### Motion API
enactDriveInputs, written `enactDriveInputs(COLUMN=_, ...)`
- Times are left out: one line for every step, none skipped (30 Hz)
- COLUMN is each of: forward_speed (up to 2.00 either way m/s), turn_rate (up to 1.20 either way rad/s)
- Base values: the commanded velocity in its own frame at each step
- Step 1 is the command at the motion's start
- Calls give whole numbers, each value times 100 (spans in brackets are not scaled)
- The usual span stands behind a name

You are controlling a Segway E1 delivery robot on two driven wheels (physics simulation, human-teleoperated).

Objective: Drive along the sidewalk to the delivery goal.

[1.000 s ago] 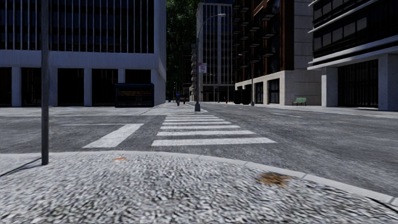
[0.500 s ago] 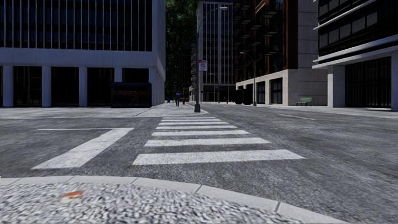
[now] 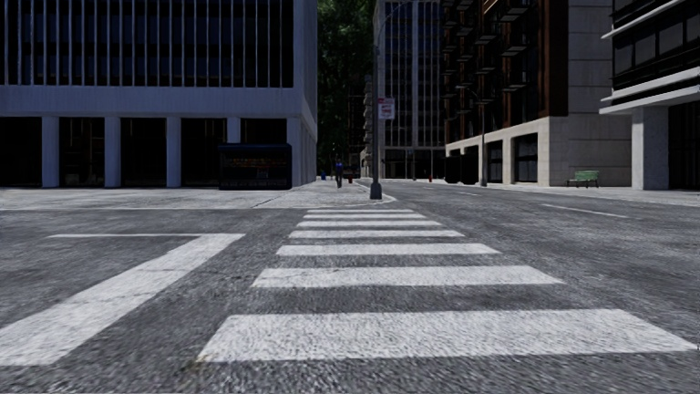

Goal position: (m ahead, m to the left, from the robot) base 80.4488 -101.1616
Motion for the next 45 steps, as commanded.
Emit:
enactDriveInputs(forward_speed=154, turn_rate=37)
enactDriveInputs(forward_speed=154, turn_rate=37)
enactDriveInputs(forward_speed=151, turn_rate=37)
enactDriveInputs(forward_speed=150, turn_rate=37)
enactDriveInputs(forward_speed=149, turn_rate=34)
enactDriveInputs(forward_speed=149, turn_rate=15)
enactDriveInputs(forward_speed=149, turn_rate=1)
enactDriveInputs(forward_speed=149, turn_rate=1)
enactDriveInputs(forward_speed=149, turn_rate=0)
enactDriveInputs(forward_speed=148, turn_rate=0)
enactDriveInputs(forward_speed=144, turn_rate=0)
enactDriveInputs(forward_speed=139, turn_rate=0)
enactDriveInputs(forward_speed=137, turn_rate=0)
enactDriveInputs(forward_speed=137, turn_rate=0)
enactDriveInputs(forward_speed=137, turn_rate=0)
enactDriveInputs(forward_speed=137, turn_rate=0)
enactDriveInputs(forward_speed=137, turn_rate=0)
enactDriveInputs(forward_speed=137, turn_rate=0)
enactDriveInputs(forward_speed=137, turn_rate=0)
enactDriveInputs(forward_speed=137, turn_rate=0)
enactDriveInputs(forward_speed=137, turn_rate=0)
enactDriveInputs(forward_speed=137, turn_rate=0)
enactDriveInputs(forward_speed=137, turn_rate=0)
enactDriveInputs(forward_speed=137, turn_rate=0)
enactDriveInputs(forward_speed=137, turn_rate=0)
enactDriveInputs(forward_speed=137, turn_rate=0)
enactDriveInputs(forward_speed=137, turn_rate=0)
enactDriveInputs(forward_speed=137, turn_rate=0)
enactDriveInputs(forward_speed=137, turn_rate=0)
enactDriveInputs(forward_speed=137, turn_rate=0)
enactDriveInputs(forward_speed=137, turn_rate=0)
enactDriveInputs(forward_speed=137, turn_rate=0)
enactDriveInputs(forward_speed=137, turn_rate=0)
enactDriveInputs(forward_speed=137, turn_rate=0)
enactDriveInputs(forward_speed=137, turn_rate=0)
enactDriveInputs(forward_speed=138, turn_rate=0)
enactDriveInputs(forward_speed=138, turn_rate=0)
enactDriveInputs(forward_speed=138, turn_rate=0)
enactDriveInputs(forward_speed=139, turn_rate=0)
enactDriveInputs(forward_speed=200, turn_rate=0)
enactDriveInputs(forward_speed=200, turn_rate=0)
enactDriveInputs(forward_speed=200, turn_rate=0)
enactDriveInputs(forward_speed=200, turn_rate=0)
enactDriveInputs(forward_speed=200, turn_rate=0)
enactDriveInputs(forward_speed=200, turn_rate=0)
